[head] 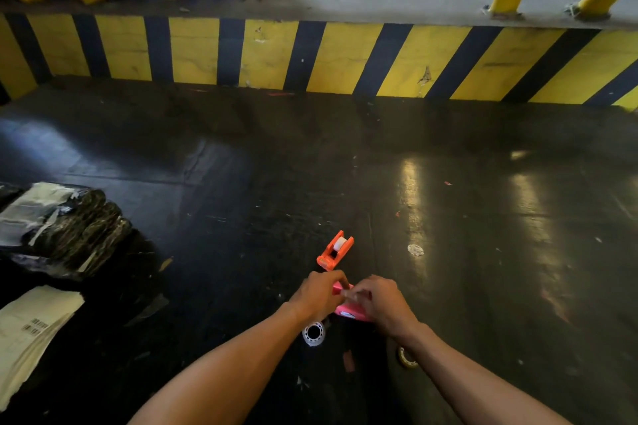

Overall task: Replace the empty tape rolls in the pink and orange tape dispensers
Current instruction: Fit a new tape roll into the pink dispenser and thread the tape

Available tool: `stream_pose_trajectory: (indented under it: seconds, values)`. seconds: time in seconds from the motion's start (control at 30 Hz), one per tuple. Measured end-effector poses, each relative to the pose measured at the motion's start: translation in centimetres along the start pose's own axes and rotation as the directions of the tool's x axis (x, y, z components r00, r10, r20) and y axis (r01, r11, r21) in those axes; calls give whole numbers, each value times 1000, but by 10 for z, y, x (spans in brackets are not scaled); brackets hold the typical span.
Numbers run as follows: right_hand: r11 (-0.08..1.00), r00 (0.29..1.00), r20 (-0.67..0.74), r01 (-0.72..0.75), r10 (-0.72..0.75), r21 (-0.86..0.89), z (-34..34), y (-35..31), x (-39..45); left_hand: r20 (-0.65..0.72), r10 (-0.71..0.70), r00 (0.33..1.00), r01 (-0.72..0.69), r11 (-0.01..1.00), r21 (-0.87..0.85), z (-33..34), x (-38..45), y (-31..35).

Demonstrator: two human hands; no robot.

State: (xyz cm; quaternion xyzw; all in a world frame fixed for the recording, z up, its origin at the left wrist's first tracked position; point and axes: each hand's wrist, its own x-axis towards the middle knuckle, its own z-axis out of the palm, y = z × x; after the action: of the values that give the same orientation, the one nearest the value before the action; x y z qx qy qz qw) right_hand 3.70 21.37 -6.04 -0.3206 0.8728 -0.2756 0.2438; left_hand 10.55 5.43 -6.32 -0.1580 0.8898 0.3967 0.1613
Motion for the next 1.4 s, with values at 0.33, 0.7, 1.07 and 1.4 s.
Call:
stream_pose_trajectory:
  seconds: [0.33,0.7,1.07,1.4]
  values:
    - [845,933,-47,-301,357,442,-3,6,-10,4,-4,1000,4,1000,30,-1,4,1]
    - [744,857,11,-453,515,491,-5,42,-23,-25,15,1000,-14,1000,25,2,7,-5]
    - [792,824,-124,-473,552,386,20,31,-15,-38,-9,999,8,1000,-22,8,7,-9]
    - [706,796,-41,-510,604,492,22,22,-24,-55,-15,998,13,999,-41,7,5,-9]
